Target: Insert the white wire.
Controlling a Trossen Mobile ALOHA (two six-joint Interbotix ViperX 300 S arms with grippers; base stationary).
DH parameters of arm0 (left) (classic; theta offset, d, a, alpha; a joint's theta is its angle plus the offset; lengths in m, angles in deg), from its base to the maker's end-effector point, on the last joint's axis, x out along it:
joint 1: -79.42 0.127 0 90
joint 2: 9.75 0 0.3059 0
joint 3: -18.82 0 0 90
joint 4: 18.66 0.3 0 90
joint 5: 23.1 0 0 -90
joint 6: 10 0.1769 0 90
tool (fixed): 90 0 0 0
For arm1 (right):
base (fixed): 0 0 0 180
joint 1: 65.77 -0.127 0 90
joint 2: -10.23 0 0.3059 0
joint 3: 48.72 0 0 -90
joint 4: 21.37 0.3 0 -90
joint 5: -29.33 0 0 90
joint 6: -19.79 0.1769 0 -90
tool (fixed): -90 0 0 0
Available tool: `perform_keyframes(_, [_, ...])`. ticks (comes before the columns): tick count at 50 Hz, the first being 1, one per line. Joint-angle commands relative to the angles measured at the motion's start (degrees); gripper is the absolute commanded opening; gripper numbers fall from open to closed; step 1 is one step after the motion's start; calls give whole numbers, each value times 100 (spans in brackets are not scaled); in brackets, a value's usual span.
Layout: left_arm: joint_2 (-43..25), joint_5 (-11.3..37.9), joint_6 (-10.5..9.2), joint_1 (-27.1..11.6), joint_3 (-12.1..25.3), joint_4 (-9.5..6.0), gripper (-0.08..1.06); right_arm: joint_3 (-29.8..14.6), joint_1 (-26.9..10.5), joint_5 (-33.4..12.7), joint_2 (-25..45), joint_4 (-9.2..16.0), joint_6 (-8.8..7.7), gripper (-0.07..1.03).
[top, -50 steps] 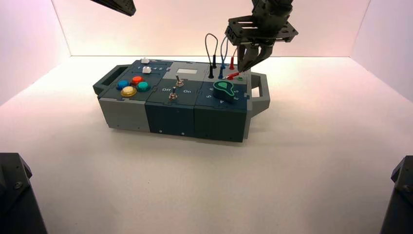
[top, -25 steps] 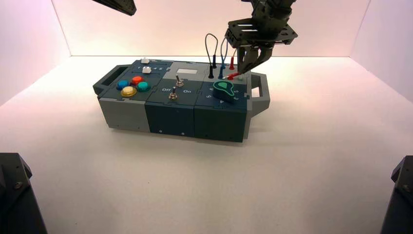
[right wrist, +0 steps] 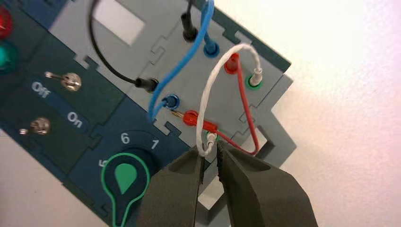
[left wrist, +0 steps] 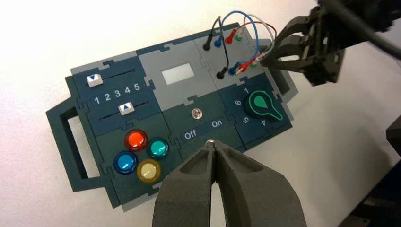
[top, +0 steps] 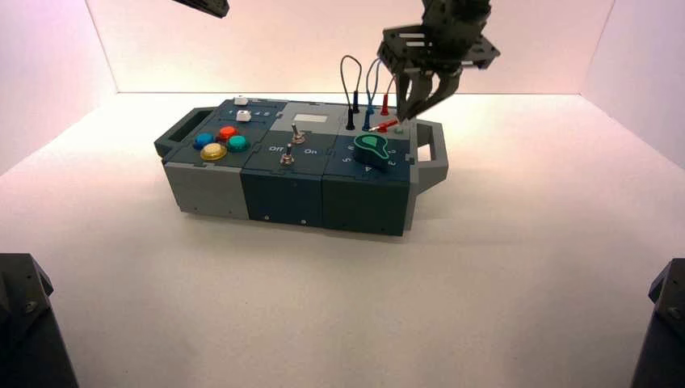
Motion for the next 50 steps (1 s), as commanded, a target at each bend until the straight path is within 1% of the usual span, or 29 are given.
perform_keyframes(1, [9,-123,0,-18,132,-26,-3,-44,-9,18,-334,0,0,16])
perform_keyframes(6, [-9,-202,0,35,114,-18,-3,0,-9,26,-466,-9,0,16])
perform_keyframes(15, [0,-439,0,229,53,-9,-3,141,9,229,-800,-35,0,15])
perform_keyframes(22, [9,-694,0,457,-53,26,-3,334,44,554,-1072,-132,0,10])
perform_keyframes(29, [0,-844,0,545,-105,35,-2,527,105,782,-1310,-193,0,3])
perform_keyframes(31, [-9,-905,9,545,-114,35,-2,571,167,800,-1389,-193,0,0])
perform_keyframes(34, [-9,-1002,0,545,-132,35,-1,606,237,800,-1450,-185,9,-3])
perform_keyframes(37, [-62,-1213,9,545,-193,35,-1,659,378,800,-1564,-167,18,-3])
perform_keyframes(48, [-18,-1617,9,545,-413,35,-1,861,791,940,-1890,-149,70,-3])
perform_keyframes(49, [0,-1802,9,545,-448,44,-1,914,853,993,-1960,-158,70,-3])
perform_keyframes(50, [0,-1854,0,545,-457,44,-1,932,861,1011,-1978,-149,79,-3])
